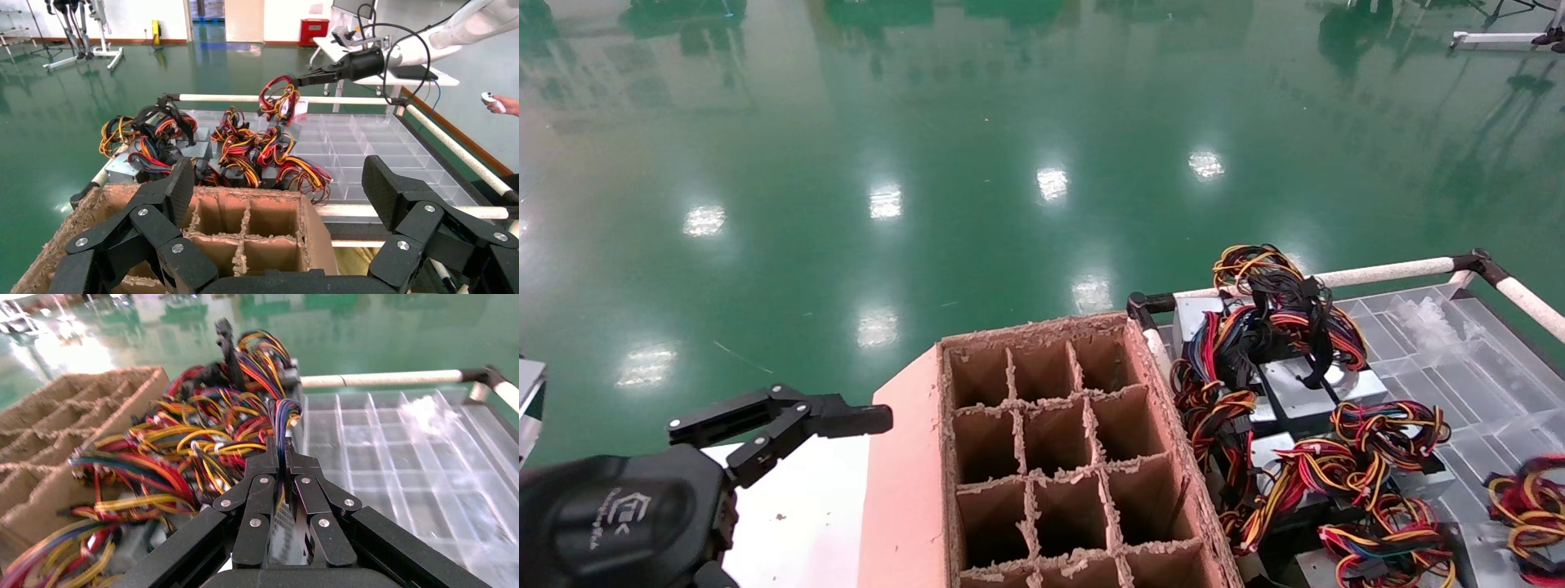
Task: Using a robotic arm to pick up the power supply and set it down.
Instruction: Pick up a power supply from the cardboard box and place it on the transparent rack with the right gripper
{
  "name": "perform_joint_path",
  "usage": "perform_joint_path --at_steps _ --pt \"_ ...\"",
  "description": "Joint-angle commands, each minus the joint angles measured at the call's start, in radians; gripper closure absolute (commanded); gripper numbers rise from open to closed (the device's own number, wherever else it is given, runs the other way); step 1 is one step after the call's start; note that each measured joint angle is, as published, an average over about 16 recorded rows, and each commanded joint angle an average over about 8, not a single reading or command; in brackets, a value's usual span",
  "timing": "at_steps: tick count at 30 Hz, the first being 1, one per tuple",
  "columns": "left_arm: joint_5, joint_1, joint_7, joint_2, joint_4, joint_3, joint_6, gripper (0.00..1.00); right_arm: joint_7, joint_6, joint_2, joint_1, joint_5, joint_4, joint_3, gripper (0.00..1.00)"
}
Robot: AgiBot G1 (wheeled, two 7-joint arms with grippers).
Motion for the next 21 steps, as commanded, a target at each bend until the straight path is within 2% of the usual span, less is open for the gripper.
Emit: perform_joint_path --at_steps 1,10,15,21 --pt "0.0 0.0 0.0 0.0 0.0 0.0 0.0 0.0 -0.007 -0.001 0.007 -0.041 0.022 0.0 0.008 1.0" --pt "0.0 0.0 0.0 0.0 0.0 0.0 0.0 0.0 -0.013 0.007 0.028 -0.139 0.084 0.009 0.04 1.0" --pt "0.0 0.0 0.0 0.0 0.0 0.0 0.0 0.0 -0.009 0.022 0.045 -0.133 0.074 0.024 0.042 1.0" --pt "0.0 0.0 0.0 0.0 0.0 0.0 0.0 0.0 -0.002 0.049 0.063 -0.08 0.021 0.057 0.028 1.0"
